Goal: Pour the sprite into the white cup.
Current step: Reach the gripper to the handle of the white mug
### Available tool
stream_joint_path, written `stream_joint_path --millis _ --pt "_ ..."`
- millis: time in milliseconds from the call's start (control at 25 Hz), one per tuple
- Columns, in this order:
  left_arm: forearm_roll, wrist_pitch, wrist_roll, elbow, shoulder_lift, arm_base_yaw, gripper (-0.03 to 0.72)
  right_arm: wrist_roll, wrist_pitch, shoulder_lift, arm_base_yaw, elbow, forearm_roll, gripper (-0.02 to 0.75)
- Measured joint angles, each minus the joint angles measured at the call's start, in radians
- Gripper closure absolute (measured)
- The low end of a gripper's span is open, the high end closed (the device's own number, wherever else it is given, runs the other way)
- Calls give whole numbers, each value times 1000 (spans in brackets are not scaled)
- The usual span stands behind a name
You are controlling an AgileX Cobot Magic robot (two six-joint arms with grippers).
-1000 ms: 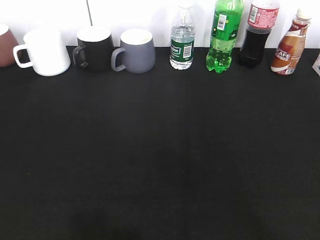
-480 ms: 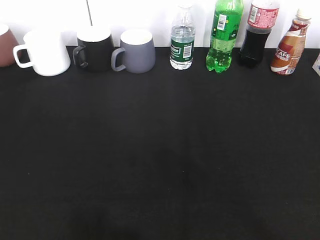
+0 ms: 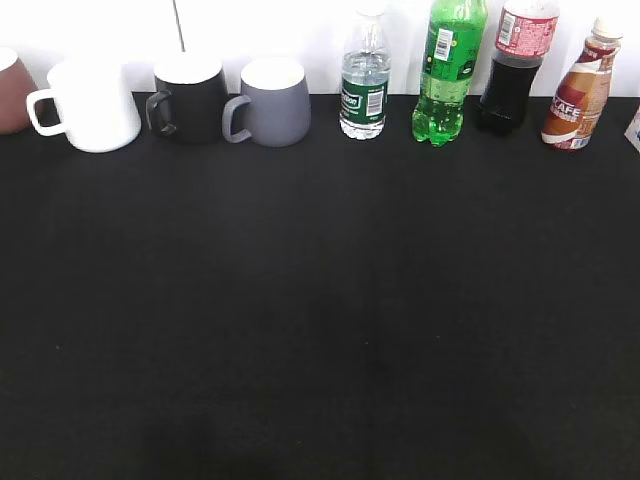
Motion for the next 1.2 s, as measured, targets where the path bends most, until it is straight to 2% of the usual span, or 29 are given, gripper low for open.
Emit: stream_joint_path --millis 40,80,120,160,240,320,440,600,720,800,920,1000,1120,1200 --pt "0 0 0 0 0 0 142 -1 0 0 0 0 0 324" --pt "2 0 -4 0 0 0 57 -1 0 0 0 0 2 279" --pt "4 0 -4 0 0 0 38 -1 0 0 0 0 2 200" --pt "4 0 -4 0 0 0 36 -1 0 0 0 0 2 122" --pt "5 0 -4 0 0 0 36 -1 0 0 0 0 -1 81" --pt "8 0 -4 0 0 0 44 -1 0 0 0 0 -1 89" --pt "8 0 -4 0 0 0 119 -2 0 0 0 0 -1 148" --pt "17 -37 36 -14 23 0 132 -2 0 0 0 0 4 156" --pt "8 -259 42 -35 179 0 150 -2 -7 3 0 -6 28 180" --pt "-3 -446 42 -38 361 0 164 -2 -129 109 4 -52 67 232" --pt "-8 -711 42 -38 583 0 165 -4 -320 253 7 -59 174 244" --pt "-8 -825 42 -38 722 0 165 -30 -375 366 7 -59 227 245" --pt "-8 -974 42 -38 935 0 165 -136 -469 481 7 -59 383 251" --pt "-14 -1097 42 -38 1054 0 165 -177 -501 505 7 -59 420 253"
